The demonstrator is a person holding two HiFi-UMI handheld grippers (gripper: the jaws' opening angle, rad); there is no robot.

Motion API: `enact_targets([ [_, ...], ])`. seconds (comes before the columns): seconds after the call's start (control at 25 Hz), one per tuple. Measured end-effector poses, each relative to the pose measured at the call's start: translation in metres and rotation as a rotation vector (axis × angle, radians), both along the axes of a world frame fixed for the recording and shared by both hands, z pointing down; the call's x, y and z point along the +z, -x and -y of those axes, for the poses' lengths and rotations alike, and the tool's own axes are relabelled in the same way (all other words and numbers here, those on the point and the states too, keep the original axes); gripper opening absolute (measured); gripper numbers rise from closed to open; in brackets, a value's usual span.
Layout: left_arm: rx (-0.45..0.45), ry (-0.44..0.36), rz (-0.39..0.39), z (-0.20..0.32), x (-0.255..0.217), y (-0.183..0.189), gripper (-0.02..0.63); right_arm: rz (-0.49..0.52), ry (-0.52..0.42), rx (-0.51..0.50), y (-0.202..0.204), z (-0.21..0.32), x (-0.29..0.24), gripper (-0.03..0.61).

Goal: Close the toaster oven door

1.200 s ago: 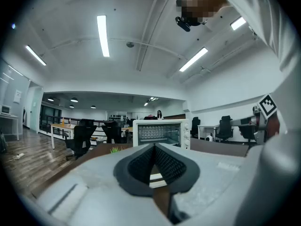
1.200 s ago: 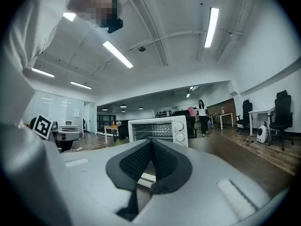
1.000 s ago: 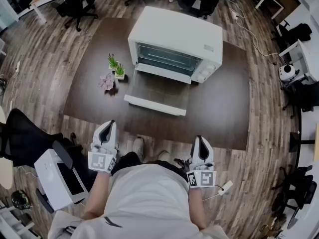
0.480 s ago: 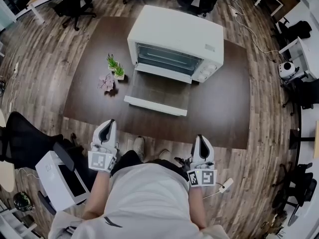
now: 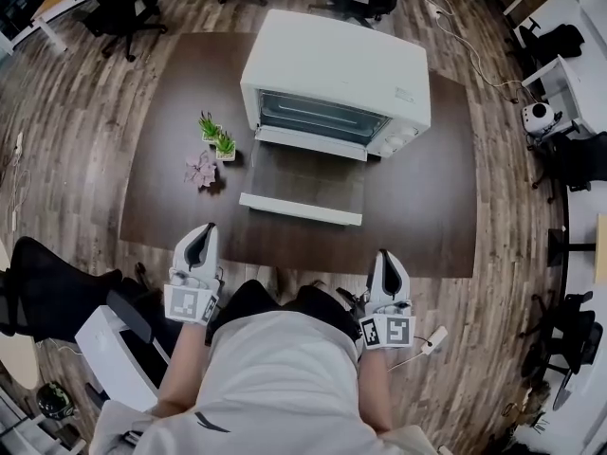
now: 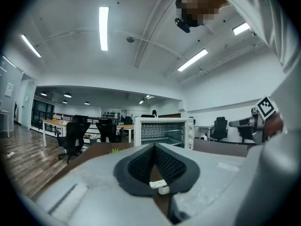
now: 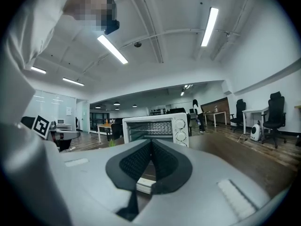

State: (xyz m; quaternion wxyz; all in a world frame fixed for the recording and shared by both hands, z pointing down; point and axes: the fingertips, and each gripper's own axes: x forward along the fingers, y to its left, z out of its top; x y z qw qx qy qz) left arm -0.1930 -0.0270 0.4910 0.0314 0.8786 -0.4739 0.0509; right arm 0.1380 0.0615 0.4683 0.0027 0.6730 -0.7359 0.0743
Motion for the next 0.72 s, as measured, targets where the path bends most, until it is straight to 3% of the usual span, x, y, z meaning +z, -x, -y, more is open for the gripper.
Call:
enact_targets([
  [0.28,0.024,0.010,0.026,0.023,0.001,-0.003,-0.002,-0.011,0.025,0.007,-0.003,0.016,0.006,0.000],
  [0.72,-0.039,-0.010,0.003,0.048,0.000,-0.031,-0.002,0.008,0.037,-0.070,-0.027,0.054,0.022,0.000],
])
